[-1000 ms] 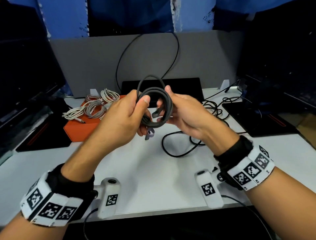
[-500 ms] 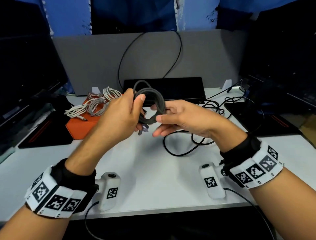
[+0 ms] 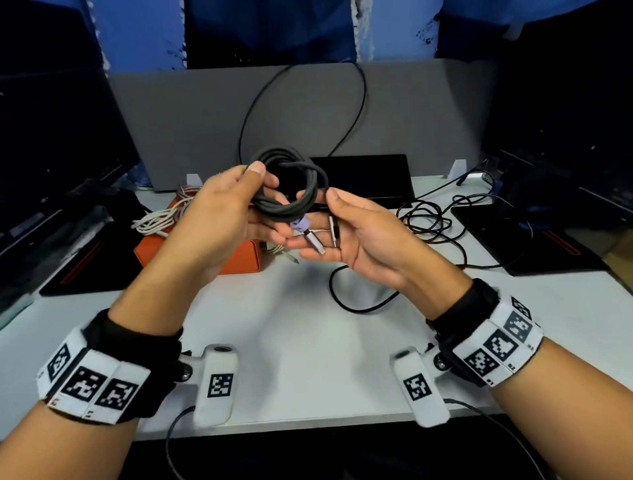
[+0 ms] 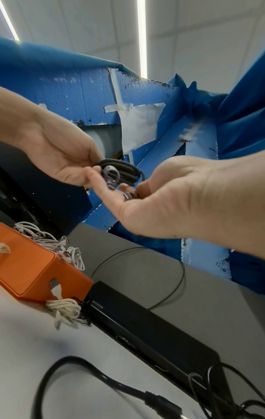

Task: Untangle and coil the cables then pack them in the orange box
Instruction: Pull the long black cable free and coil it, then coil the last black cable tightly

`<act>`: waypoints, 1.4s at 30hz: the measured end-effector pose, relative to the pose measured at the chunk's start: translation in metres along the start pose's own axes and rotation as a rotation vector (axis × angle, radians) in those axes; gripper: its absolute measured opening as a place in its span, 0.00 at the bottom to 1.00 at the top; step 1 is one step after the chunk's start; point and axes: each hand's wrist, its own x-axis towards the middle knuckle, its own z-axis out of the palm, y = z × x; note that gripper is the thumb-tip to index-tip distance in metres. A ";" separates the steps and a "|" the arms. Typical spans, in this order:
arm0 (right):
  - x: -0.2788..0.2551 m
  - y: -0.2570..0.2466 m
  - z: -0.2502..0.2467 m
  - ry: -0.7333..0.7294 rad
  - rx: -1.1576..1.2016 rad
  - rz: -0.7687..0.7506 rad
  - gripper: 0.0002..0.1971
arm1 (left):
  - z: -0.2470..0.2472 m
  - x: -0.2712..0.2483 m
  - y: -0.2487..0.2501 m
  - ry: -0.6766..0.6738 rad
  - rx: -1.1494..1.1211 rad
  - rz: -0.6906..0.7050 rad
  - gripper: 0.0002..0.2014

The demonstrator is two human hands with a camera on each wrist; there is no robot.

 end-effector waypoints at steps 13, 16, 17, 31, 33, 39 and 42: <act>0.000 0.001 -0.005 0.069 -0.285 0.061 0.18 | -0.012 0.015 -0.026 0.018 0.620 0.004 0.09; 0.003 0.010 -0.003 0.096 -0.370 0.087 0.18 | -0.013 0.015 -0.027 0.010 0.670 -0.001 0.07; 0.004 0.011 -0.003 0.105 -0.369 0.109 0.18 | -0.013 0.015 -0.027 0.004 0.693 0.002 0.07; 0.080 -0.019 -0.085 0.426 -0.718 0.431 0.17 | -0.012 0.017 -0.047 -0.310 0.817 -0.131 0.12; 0.101 -0.008 -0.087 0.452 -0.730 0.494 0.16 | -0.014 0.018 -0.051 -0.386 0.784 -0.153 0.12; 0.152 0.024 -0.089 0.568 -0.645 0.619 0.04 | 0.006 0.048 -0.055 -0.612 1.179 -0.092 0.20; 0.167 0.036 -0.083 0.582 -0.631 0.701 0.05 | 0.020 0.061 -0.063 -0.672 1.391 -0.098 0.23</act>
